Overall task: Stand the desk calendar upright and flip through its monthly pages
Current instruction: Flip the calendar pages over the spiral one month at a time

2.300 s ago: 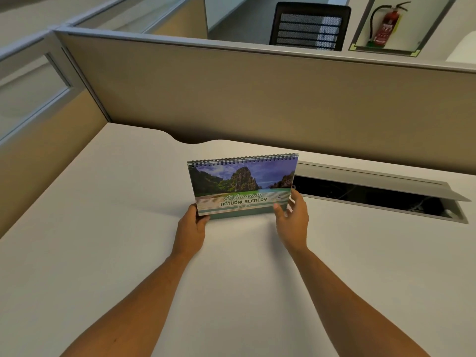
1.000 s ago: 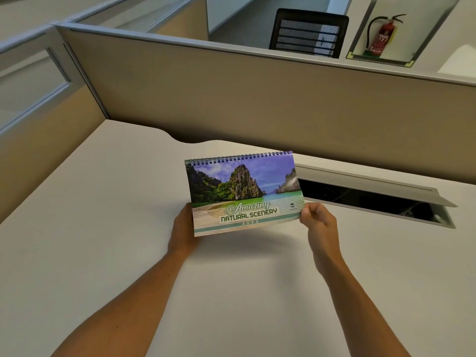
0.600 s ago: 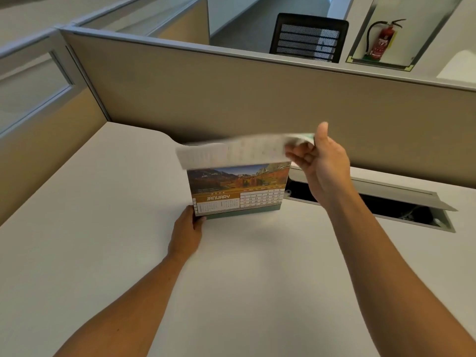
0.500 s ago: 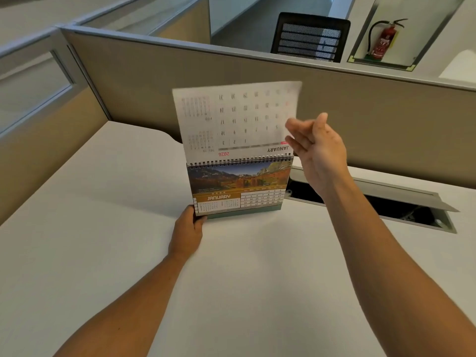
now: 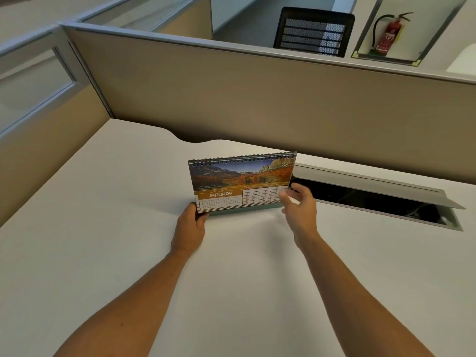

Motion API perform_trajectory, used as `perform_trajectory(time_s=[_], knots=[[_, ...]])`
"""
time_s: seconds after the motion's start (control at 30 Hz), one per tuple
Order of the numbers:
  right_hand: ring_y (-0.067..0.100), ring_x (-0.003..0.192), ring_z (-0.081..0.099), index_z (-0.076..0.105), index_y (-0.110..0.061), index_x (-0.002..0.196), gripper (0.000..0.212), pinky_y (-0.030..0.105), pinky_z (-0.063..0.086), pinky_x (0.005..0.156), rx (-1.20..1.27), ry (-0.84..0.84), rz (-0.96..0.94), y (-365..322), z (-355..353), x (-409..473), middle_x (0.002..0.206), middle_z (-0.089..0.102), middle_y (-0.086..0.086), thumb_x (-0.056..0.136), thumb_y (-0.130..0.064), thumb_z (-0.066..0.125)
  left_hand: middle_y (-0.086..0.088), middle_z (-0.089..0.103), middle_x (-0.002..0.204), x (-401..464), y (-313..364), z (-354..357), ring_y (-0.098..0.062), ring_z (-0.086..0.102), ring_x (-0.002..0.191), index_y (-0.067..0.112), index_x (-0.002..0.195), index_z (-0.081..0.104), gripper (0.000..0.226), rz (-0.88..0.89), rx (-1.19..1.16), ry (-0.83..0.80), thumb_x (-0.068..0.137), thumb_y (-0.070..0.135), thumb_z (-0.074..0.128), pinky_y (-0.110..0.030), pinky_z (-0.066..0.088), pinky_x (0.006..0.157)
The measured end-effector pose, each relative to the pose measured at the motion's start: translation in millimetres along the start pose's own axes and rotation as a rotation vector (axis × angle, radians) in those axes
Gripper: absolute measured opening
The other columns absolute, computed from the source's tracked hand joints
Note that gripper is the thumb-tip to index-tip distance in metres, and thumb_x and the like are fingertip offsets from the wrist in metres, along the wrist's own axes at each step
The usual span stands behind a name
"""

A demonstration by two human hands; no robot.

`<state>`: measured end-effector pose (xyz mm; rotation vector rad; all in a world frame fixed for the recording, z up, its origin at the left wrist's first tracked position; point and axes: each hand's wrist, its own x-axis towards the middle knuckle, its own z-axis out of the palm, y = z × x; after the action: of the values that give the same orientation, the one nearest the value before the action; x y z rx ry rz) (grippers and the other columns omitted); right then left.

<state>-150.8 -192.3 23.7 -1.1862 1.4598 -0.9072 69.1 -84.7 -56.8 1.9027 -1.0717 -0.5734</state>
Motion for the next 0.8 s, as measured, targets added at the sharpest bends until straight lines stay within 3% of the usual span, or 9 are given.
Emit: perform_trajectory(time_s=[0.07, 0.17, 0.37, 0.43, 0.5, 0.6, 0.73, 0.8], knots=[[0.026, 0.113, 0.06, 0.049, -0.02, 0.131, 0.042, 0.049, 0.052, 0.097, -0.022, -0.019, 0.018, 5.9, 1.9, -2.0, 0.127, 0.062, 0.006, 0.093, -0.022, 0.066, -0.01, 0.061, 0.128, -0.4, 0.7, 0.0, -0.029, 0.055, 0.121, 0.011, 0.124, 0.051, 0.031, -0.007, 0.002, 0.0, 0.094, 0.014, 0.055, -0.04, 0.048, 0.099], [0.021, 0.106, 0.062, 0.049, -0.02, 0.129, 0.044, 0.041, 0.053, 0.094, -0.04, -0.026, -0.019, 7.9, 3.4, -2.9, 0.115, 0.066, 0.002, 0.09, -0.02, 0.069, -0.01, 0.061, 0.129, -0.7, 2.0, -0.4, -0.029, 0.055, 0.122, 0.012, 0.125, 0.051, 0.032, -0.017, -0.001, -0.007, 0.094, 0.014, 0.055, -0.042, 0.047, 0.1], [0.023, 0.105, 0.058, 0.05, -0.02, 0.104, 0.031, 0.038, 0.053, 0.092, -0.072, 0.031, -0.023, 6.6, 1.9, 5.0, 0.112, 0.06, 0.003, 0.086, -0.018, 0.074, -0.01, 0.061, 0.128, -1.2, 4.5, -1.2, -0.028, 0.056, 0.12, 0.01, 0.126, 0.051, 0.033, -0.028, -0.009, -0.007, 0.094, 0.015, 0.055, -0.045, 0.048, 0.1], [0.028, 0.103, 0.063, 0.05, -0.017, 0.094, 0.024, 0.038, 0.058, 0.087, -0.055, 0.03, -0.035, 8.1, -2.2, 6.1, 0.109, 0.064, 0.009, 0.087, -0.012, 0.072, -0.01, 0.061, 0.128, -1.0, 4.7, -1.2, -0.028, 0.056, 0.12, 0.011, 0.126, 0.051, 0.032, -0.032, -0.002, -0.011, 0.094, 0.016, 0.055, -0.044, 0.048, 0.1], [0.028, 0.099, 0.066, 0.05, -0.016, 0.086, 0.022, 0.029, 0.06, 0.075, -0.038, 0.018, -0.069, 8.9, -7.6, 4.5, 0.103, 0.066, 0.011, 0.088, -0.008, 0.07, -0.009, 0.061, 0.128, -1.1, 4.6, -1.3, -0.027, 0.056, 0.12, 0.011, 0.126, 0.051, 0.032, -0.036, 0.001, -0.02, 0.094, 0.016, 0.054, -0.044, 0.049, 0.1], [0.022, 0.094, 0.07, 0.052, -0.02, 0.086, 0.021, 0.02, 0.058, 0.066, -0.033, -0.014, -0.116, 8.6, -16.1, -3.0, 0.096, 0.069, 0.005, 0.089, -0.009, 0.069, -0.01, 0.061, 0.128, -1.1, 3.5, -2.0, -0.028, 0.057, 0.119, 0.012, 0.124, 0.051, 0.03, -0.042, 0.014, -0.021, 0.095, 0.016, 0.054, -0.042, 0.049, 0.099], [0.02, 0.09, 0.073, 0.055, -0.019, 0.097, 0.011, 0.024, 0.059, 0.07, -0.065, -0.002, -0.157, 7.1, -28.7, -12.7, 0.101, 0.074, 0.008, 0.093, -0.016, 0.065, -0.009, 0.064, 0.12, -1.2, 1.2, -3.1, -0.029, 0.06, 0.113, 0.019, 0.115, 0.053, 0.027, -0.03, 0.037, -0.011, 0.091, 0.007, 0.055, -0.033, 0.051, 0.089], [0.022, 0.091, 0.073, 0.06, -0.013, 0.096, 0.007, 0.027, 0.059, 0.073, -0.091, -0.001, -0.169, 5.1, -34.9, -16.1, 0.1, 0.074, 0.009, 0.094, -0.019, 0.063, -0.005, 0.066, 0.112, -2.0, 1.6, -4.8, -0.026, 0.063, 0.105, 0.027, 0.108, 0.054, 0.026, -0.008, 0.02, -0.008, 0.087, 0.013, 0.063, -0.029, 0.052, 0.08]])
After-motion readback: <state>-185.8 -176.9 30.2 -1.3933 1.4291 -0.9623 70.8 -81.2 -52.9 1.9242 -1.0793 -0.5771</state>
